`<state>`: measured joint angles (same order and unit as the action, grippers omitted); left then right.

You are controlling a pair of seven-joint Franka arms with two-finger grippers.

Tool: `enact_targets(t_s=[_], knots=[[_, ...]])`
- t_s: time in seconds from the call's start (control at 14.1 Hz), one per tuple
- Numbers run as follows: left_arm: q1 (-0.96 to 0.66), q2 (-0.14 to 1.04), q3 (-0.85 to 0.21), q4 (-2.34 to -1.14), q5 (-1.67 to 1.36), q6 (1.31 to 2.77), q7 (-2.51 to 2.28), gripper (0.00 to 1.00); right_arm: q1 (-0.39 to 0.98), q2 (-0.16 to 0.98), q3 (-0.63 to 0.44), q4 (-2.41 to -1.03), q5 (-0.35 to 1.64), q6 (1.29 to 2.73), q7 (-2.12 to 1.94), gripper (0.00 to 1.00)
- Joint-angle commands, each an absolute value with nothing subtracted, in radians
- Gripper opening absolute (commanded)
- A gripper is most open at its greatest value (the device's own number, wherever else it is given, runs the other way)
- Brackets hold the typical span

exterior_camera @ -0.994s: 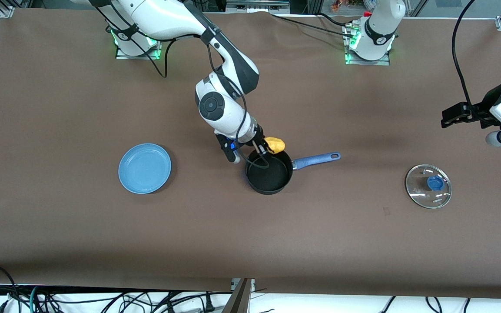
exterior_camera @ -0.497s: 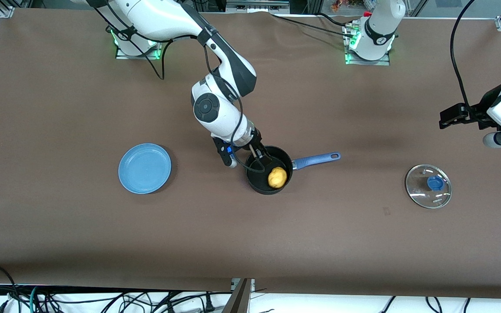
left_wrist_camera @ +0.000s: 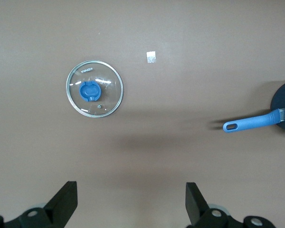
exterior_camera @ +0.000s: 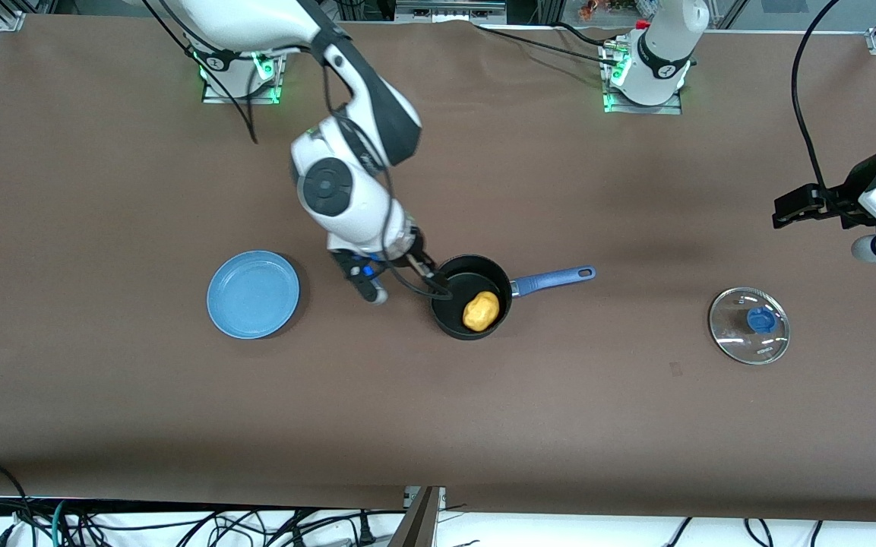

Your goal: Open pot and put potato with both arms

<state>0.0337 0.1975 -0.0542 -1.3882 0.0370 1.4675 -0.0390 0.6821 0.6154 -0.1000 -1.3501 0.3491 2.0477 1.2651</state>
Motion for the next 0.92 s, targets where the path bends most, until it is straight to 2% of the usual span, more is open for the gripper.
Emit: enact_targets(t_s=[0.0,0.5,0.64,0.85], knots=[[0.043,0.216,-0.060,-1.348,0.029,1.445,-0.041,1.00,0.681,0.477,-0.178,-1.422,0.337,1.912,1.097,0.99],[0.040,0.218,-0.060,-1.348,0.029,1.445,-0.043,1.00,0.678,0.224,-0.405,-1.483,0.306,1.536,0.562,0.99],[0.041,0.218,-0.060,-1.348,0.029,1.445,-0.043,1.00,0.619,0.125,-0.378,-1.563,0.201,1.520,0.432,0.99],[0.041,0.218,-0.060,-1.348,0.029,1.445,-0.043,1.00,0.392,0.042,-0.191,-1.588,0.077,1.474,0.222,0.99]])
